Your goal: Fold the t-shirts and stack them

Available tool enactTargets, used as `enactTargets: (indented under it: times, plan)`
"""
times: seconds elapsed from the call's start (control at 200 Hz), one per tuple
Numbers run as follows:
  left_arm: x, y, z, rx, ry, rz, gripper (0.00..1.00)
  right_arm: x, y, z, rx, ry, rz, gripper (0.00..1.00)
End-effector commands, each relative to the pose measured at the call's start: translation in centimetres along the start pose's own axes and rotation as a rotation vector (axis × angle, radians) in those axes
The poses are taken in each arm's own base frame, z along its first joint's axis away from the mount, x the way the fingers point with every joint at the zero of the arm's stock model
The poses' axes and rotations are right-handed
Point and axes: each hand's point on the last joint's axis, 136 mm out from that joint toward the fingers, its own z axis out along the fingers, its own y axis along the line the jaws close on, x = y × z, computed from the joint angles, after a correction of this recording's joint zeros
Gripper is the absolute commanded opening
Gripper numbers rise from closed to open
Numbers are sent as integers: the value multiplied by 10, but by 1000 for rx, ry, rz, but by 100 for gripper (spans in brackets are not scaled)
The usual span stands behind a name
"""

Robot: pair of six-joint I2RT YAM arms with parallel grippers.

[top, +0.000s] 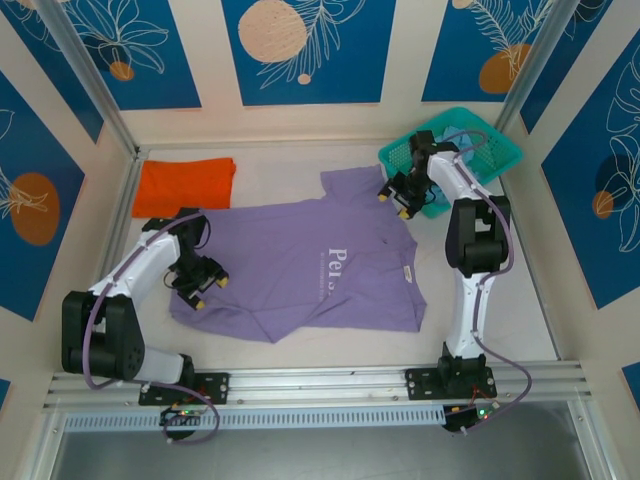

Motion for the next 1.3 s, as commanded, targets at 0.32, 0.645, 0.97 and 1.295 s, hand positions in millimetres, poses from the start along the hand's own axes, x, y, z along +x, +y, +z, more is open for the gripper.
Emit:
enactTargets:
  times: [0.32,0.645,0.97,1.295]
  plan:
    - [3,12,0,-52,-3,93,64,-43,-24,-40,-102,-134,97,63]
    - [13,37,-1,-152,24,85,63,22,40,-79,-333,-168,-222,72]
    - [21,16,28,-35,85,-39,62,120,5,-39,-230,-56,-359,72]
    - [1,4,37,-17,16,-46,56,125,-56,-5,-24,11,-220,65]
